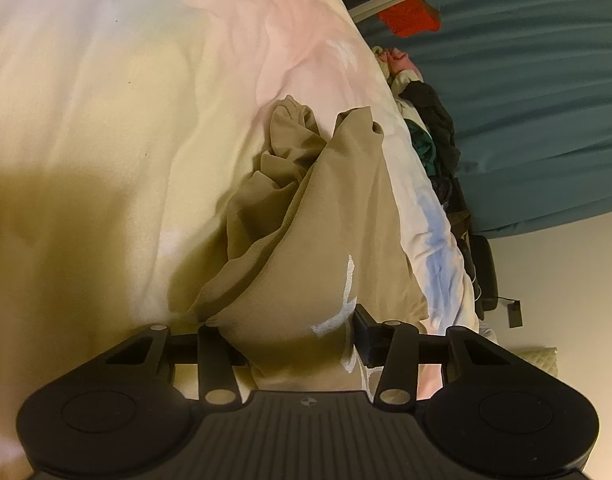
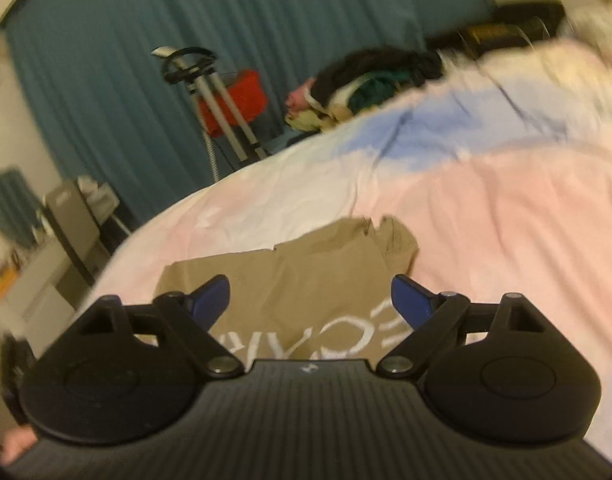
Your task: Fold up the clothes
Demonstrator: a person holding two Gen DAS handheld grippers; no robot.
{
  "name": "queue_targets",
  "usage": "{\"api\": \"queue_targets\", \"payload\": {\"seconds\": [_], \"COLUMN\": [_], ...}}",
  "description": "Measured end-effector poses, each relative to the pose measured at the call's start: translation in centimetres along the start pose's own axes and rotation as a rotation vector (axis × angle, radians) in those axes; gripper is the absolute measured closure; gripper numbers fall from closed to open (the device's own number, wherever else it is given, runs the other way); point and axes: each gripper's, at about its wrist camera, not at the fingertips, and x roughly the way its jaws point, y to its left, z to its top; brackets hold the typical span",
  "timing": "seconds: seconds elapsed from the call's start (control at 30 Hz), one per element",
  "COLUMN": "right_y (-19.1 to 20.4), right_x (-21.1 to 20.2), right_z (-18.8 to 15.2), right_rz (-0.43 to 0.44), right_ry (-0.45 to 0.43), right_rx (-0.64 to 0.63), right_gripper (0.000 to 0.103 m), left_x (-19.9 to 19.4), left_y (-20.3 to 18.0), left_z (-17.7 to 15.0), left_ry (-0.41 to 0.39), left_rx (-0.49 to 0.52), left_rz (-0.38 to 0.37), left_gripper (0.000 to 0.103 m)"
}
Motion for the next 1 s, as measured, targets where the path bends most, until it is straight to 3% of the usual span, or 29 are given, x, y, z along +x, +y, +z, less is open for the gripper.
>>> {"api": "queue_targets", "payload": {"seconds": [0.23,0.4,0.5,0.63,0.73,0.8,1.0], "right_y": [-1.0,-2.7,-4.8,-7.2,-8.6,-9.5,-8.7], "right_x": [0.1,1.3,3.1,5.0,5.7,6.0,7.4], "right_z": [-0.8,-2.8,-4.3,-5.8,-5.9,-5.9,-5.5], "right_rz": [0.062,0.149,0.172,0.185,0.167,0.163,0.187], "right_ry": [0.128,0.224,0.307,0.331,0.274,0.226,0.233], "right_rx": [0.357,0.546,0.678,0.828,0.87,0.893,0.824], "right_gripper": [0.014,0.013,0.025,0.027,0.033,0.045,0.066], "left_x": [-1.0,-1.9,-2.1,-2.0,-2.0,-2.0,-2.6], "left_y": [-0.6,-1.1,-1.3,-1.4,-1.4,-1.5,-1.9], "left_z": [-0.3,-0.7,-0.7,-0.7,-0.6,-0.6,-0.5], "left_ry": [-0.031,-0.058,-0.07,-0.079,-0.086,-0.091,-0.103], "left_rx": [0.025,0.03,0.017,-0.002,-0.017,-0.027,-0.008], "left_rz": [-0.032,-0.105,-0.124,-0.127,-0.129,-0.13,-0.121], "left_gripper": [0.076,0.079,0.079,0.079,0.079,0.079,0.079]}}
